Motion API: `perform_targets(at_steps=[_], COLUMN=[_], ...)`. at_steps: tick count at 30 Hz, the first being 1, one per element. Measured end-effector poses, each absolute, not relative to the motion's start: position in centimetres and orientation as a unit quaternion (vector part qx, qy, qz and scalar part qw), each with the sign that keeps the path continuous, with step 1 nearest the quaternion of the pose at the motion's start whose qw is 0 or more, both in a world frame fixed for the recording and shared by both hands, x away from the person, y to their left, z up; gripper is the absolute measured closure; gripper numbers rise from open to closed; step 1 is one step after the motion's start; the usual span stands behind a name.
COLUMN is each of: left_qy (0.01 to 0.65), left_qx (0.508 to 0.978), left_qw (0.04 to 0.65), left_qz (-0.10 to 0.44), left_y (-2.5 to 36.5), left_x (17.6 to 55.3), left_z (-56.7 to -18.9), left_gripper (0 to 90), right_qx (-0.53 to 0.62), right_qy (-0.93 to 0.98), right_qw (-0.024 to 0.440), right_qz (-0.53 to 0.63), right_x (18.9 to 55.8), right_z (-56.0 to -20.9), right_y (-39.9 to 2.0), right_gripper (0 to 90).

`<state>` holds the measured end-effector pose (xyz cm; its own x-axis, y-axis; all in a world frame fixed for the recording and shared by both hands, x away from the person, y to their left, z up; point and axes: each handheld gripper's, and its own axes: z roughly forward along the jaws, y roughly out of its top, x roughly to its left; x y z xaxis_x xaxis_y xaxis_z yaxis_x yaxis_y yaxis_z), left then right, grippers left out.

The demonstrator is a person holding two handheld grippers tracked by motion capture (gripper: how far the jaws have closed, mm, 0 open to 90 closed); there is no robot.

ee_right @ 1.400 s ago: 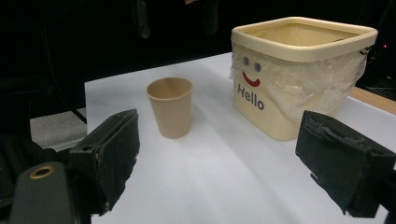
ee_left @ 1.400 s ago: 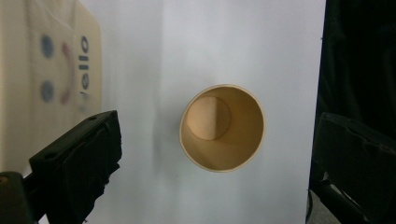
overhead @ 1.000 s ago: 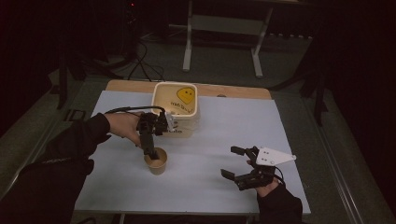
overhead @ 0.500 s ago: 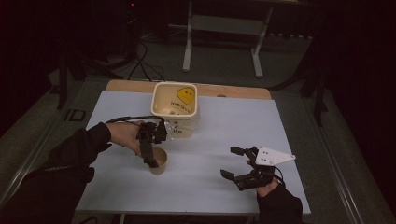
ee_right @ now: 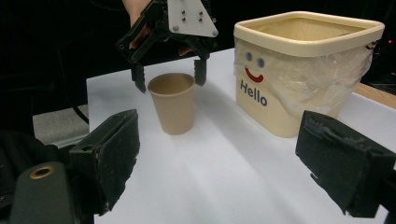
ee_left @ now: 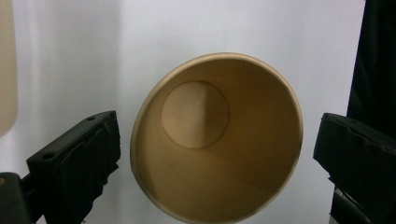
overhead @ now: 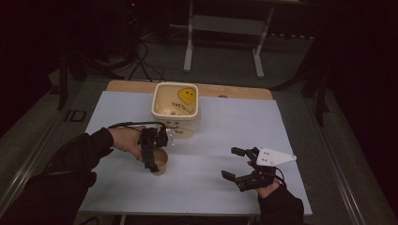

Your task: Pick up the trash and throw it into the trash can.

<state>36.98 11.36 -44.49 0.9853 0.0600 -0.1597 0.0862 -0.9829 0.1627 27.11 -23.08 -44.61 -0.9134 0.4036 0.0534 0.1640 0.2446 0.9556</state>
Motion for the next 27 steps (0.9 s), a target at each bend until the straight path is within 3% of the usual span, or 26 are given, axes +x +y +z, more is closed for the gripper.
perform_targets(at_steps=[14,19,27], left_qy=[0.030,0.026,0.028], left_qx=[0.993,0.992,0.992], left_qw=[0.087,0.091,0.096], left_qz=[-0.076,-0.082,-0.079], left_y=[11.76,11.82,12.16], left_x=[37.02,37.00,37.14], left_z=[-45.17,-45.17,-44.49], left_gripper=[10.9,19.4,22.1], right_qx=[0.181,0.182,0.183], right_qy=[0.782,0.782,0.782], right_qw=[0.101,0.100,0.101], right_qz=[0.587,0.588,0.588], right_x=[27.12,27.11,27.13], right_z=[-44.65,-44.67,-44.68], right_y=[-23.06,-23.08,-23.11], right_gripper=[13.4,13.4,13.4])
